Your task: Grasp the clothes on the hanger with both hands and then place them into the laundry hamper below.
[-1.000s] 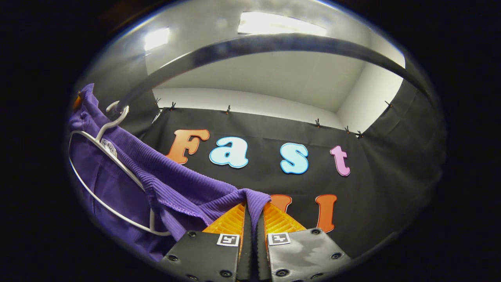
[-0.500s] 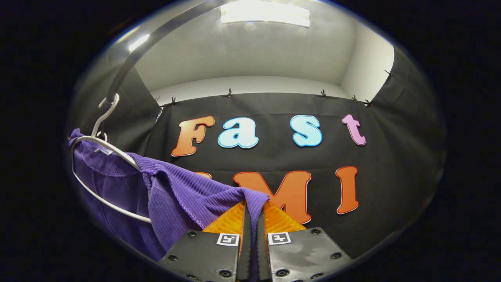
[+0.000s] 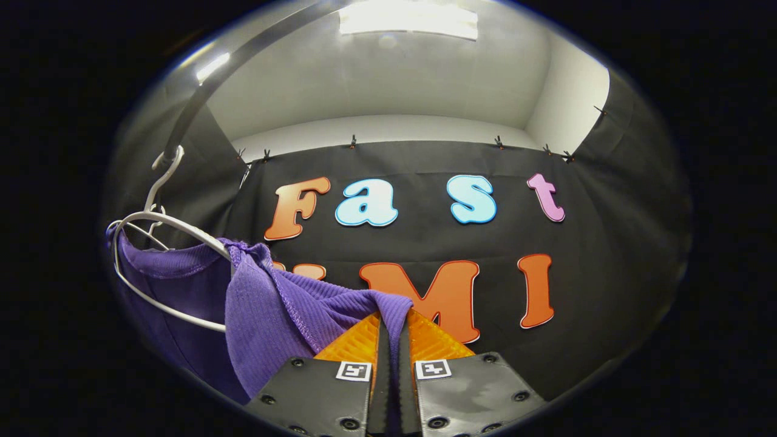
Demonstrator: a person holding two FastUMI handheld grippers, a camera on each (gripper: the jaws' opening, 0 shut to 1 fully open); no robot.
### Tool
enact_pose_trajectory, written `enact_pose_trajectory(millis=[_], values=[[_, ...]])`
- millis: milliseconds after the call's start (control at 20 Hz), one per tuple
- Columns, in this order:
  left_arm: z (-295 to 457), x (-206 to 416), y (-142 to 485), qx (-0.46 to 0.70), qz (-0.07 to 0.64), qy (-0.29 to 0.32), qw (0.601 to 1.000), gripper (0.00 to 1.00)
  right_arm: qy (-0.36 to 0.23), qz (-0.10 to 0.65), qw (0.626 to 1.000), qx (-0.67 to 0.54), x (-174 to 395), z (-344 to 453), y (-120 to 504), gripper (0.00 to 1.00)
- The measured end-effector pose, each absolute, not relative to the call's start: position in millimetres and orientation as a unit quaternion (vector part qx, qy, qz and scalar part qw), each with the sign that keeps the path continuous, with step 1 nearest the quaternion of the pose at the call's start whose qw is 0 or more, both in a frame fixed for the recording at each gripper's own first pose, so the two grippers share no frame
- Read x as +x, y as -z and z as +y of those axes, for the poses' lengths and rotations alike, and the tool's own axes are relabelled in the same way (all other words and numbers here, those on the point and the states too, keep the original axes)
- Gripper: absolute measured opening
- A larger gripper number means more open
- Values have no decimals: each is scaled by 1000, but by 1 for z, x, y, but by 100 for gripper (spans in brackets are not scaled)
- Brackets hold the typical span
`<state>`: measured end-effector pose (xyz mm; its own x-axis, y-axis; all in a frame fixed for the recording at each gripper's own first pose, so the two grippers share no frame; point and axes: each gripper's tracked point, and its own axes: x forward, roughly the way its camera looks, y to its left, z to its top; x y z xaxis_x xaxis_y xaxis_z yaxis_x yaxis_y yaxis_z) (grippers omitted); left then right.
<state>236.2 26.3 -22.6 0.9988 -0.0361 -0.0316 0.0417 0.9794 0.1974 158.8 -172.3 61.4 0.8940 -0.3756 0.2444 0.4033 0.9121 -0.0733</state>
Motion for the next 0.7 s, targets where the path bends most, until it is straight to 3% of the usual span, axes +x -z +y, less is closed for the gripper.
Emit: enact_pose_trajectory(millis=[600, 700], values=[[-18, 186, 124, 122, 98, 85, 984, 5, 217, -95, 969, -74, 139, -188, -57, 13], [-23, 175, 164, 119, 156, 100, 975, 4, 244, -81, 962, -89, 137, -207, -50, 13]])
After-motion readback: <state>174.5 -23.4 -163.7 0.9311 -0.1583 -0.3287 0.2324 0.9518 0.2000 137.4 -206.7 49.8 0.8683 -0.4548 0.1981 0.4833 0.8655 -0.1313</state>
